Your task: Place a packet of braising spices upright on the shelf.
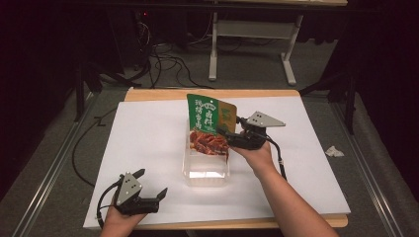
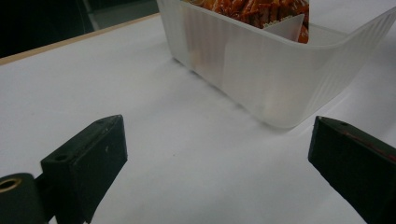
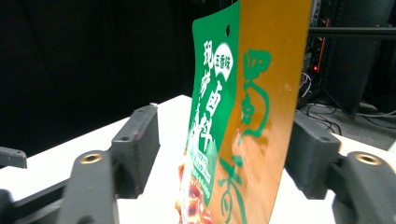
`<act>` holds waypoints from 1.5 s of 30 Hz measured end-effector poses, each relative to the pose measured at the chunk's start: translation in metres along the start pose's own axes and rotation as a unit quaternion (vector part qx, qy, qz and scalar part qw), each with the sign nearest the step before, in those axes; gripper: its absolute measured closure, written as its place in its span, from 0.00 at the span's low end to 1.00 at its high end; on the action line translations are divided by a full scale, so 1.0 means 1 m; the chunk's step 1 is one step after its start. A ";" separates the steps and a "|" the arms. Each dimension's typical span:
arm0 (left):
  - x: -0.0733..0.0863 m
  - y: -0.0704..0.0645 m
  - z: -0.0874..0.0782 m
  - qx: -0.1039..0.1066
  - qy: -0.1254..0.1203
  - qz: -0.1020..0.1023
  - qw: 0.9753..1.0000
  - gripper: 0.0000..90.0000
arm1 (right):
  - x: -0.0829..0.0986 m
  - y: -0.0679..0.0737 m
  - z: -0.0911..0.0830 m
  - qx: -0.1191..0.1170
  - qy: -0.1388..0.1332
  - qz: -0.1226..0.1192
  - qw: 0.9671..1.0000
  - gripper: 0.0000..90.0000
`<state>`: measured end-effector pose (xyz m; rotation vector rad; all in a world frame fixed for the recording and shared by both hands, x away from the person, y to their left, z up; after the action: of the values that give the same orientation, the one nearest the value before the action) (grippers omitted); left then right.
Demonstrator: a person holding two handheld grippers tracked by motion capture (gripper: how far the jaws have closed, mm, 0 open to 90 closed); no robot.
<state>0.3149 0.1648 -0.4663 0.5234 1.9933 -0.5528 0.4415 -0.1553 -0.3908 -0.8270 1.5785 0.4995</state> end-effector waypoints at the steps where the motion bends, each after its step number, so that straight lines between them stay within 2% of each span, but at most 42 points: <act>1: 0.000 0.000 0.000 0.000 0.000 0.000 1.000 0.06 | 0.000 0.000 -0.001 0.001 0.003 -0.003 1.000 0.32; 9: 0.000 0.000 0.000 0.000 0.001 0.002 1.000 0.06 | -0.004 -0.003 -0.018 0.012 0.012 -0.004 1.000 0.25; 15: 0.000 0.000 0.000 0.000 0.001 0.000 1.000 0.06 | -0.005 -0.008 -0.041 0.029 0.019 -0.011 0.999 0.25; 22: 0.000 0.000 0.000 0.000 0.001 -0.001 1.000 0.06 | 0.004 -0.017 -0.073 0.047 0.034 -0.023 0.998 0.26; 28: 0.000 0.001 0.001 0.000 0.004 -0.003 1.000 0.06 | 0.020 -0.023 -0.106 0.072 0.047 -0.022 0.996 0.26; 37: 0.001 -0.001 0.003 0.003 0.007 -0.001 1.000 0.06 | 0.054 -0.023 -0.162 0.109 0.063 -0.012 0.992 0.28; 41: 0.002 -0.001 0.004 0.005 0.009 -0.004 1.000 0.06 | 0.076 -0.021 -0.187 0.127 0.072 -0.001 0.989 0.25; 42: 0.002 -0.002 0.005 0.005 0.010 -0.004 1.000 0.06 | 0.080 -0.019 -0.191 0.124 0.072 0.005 0.990 0.23; 45: 0.003 -0.002 0.007 0.005 0.014 -0.003 1.000 0.06 | 0.086 -0.017 -0.196 0.126 0.084 -0.004 0.988 0.18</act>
<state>0.3176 0.1593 -0.4714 0.5339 2.0210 -0.5627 0.3219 -0.3278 -0.4361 -0.6944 1.7498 0.2214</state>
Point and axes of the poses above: each handheld gripper's, and its own axes: z roughly forward along the jaws, x roughly out of its underside, y roughly to its left, the point moved 4 cm from there along z, roughly forward along the jaws, and after that the axes turned 14 degrees about -z, right-handed, at the moved point
